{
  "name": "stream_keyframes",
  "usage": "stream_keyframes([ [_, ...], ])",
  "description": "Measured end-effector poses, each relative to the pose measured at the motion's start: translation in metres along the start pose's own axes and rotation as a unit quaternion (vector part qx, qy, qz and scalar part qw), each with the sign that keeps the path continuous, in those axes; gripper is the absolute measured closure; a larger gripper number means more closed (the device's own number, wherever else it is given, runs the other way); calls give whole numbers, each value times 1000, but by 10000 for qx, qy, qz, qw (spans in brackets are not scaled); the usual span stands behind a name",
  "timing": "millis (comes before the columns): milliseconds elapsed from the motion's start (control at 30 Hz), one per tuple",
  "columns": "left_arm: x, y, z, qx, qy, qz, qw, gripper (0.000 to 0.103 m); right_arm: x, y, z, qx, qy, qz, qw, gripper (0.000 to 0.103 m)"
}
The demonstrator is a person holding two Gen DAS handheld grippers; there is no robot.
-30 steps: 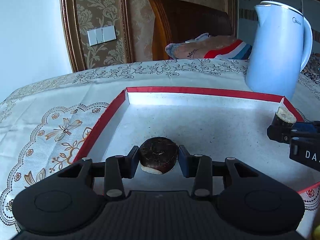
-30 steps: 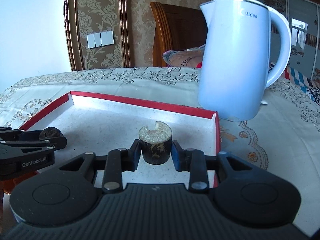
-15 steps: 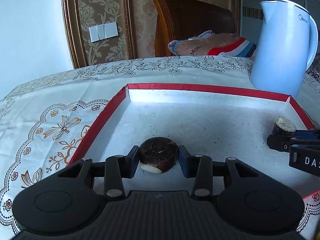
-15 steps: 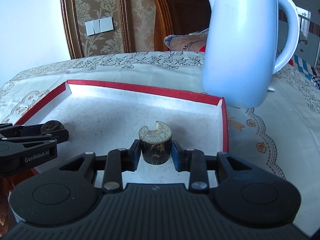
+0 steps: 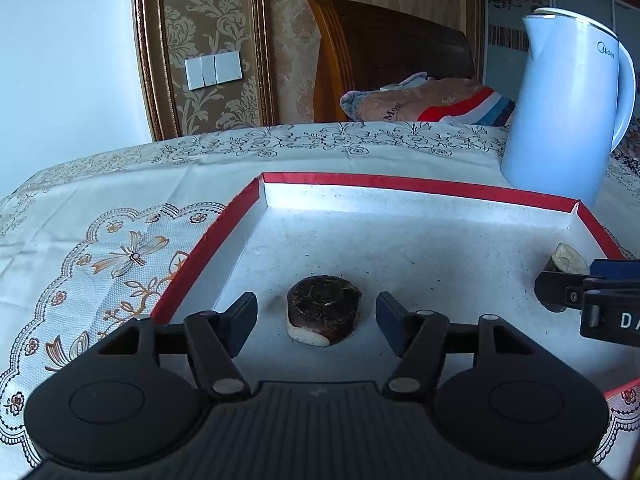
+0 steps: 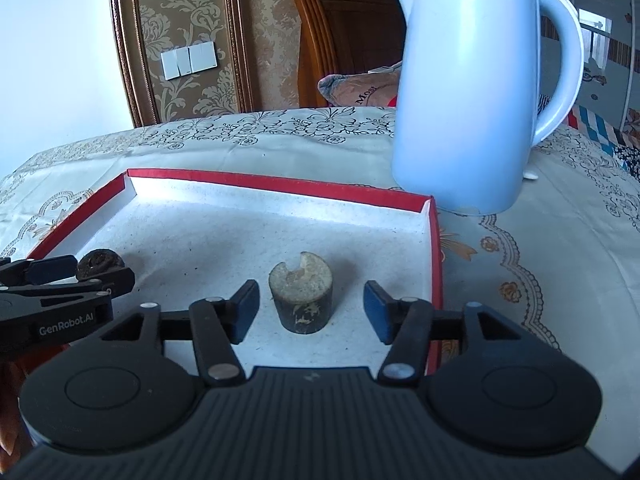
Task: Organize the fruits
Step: 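Open both tools to set the cake and log chunk in the tray, then withdraw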
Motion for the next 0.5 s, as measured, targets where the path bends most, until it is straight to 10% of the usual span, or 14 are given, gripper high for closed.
stream_keyframes([
  [500,1,47,12,-213,69,-857,9961,26,7,33,-15,-296,-411,-551,9972,11],
])
Point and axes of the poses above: each gripper's, at about its wrist camera, not at the fingertips, and y roughly against the way its jaws point, z to its left, x to its underside, the point moved 8 cm from there along -y, roughly the way its jaws point, and after that the axes turned 1 degree about -y, right-handed, at the moved point
